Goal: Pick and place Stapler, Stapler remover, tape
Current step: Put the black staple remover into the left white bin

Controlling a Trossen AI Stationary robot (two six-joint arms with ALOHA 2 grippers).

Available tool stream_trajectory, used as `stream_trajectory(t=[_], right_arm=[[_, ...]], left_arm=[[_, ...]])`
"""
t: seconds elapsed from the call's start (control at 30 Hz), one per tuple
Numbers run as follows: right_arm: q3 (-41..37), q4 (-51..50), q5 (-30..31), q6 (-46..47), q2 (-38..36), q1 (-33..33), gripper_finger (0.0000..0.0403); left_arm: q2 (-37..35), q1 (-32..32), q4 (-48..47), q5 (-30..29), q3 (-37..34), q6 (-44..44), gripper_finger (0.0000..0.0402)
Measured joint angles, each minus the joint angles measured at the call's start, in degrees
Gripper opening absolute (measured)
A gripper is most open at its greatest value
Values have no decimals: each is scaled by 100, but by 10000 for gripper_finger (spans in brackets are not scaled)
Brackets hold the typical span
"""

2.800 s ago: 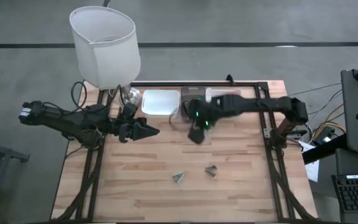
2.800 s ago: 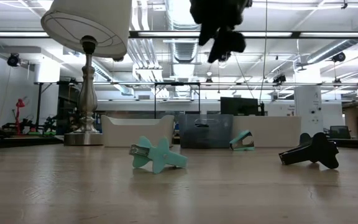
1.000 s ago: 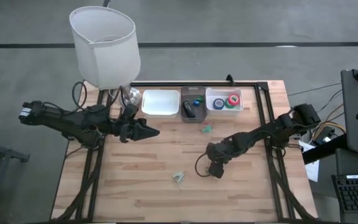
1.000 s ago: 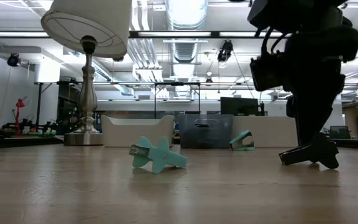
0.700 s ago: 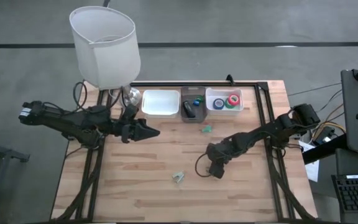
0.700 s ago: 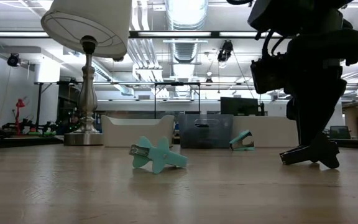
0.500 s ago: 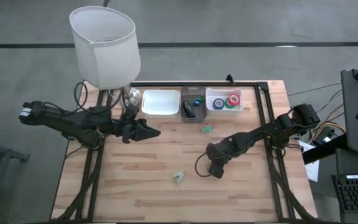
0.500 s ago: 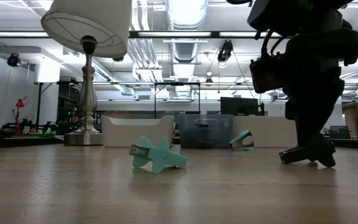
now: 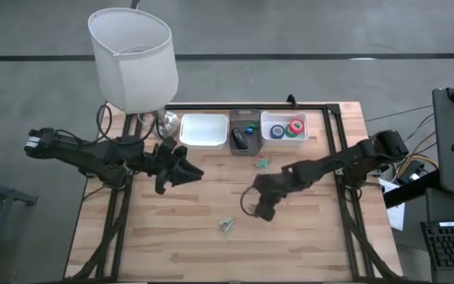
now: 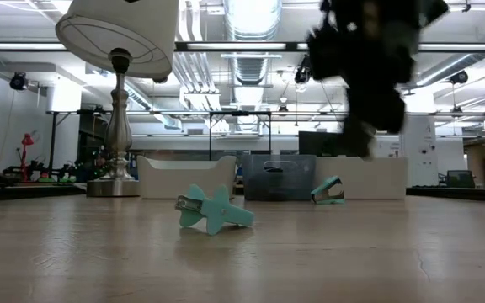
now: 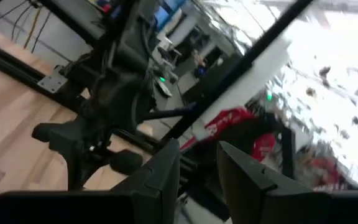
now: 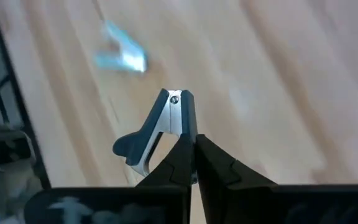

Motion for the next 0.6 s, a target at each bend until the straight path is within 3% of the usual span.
stream_trajectory(t=[0.3,0.6], right_arm=[[1933,-364,708,-1199,-2,-391,8],[3540,-597,1508,-2148,9,-509,8]], left_arm=[[-18,-1,-257,617,0,1333,110],[-31,6,-415,661,0,1538,110]])
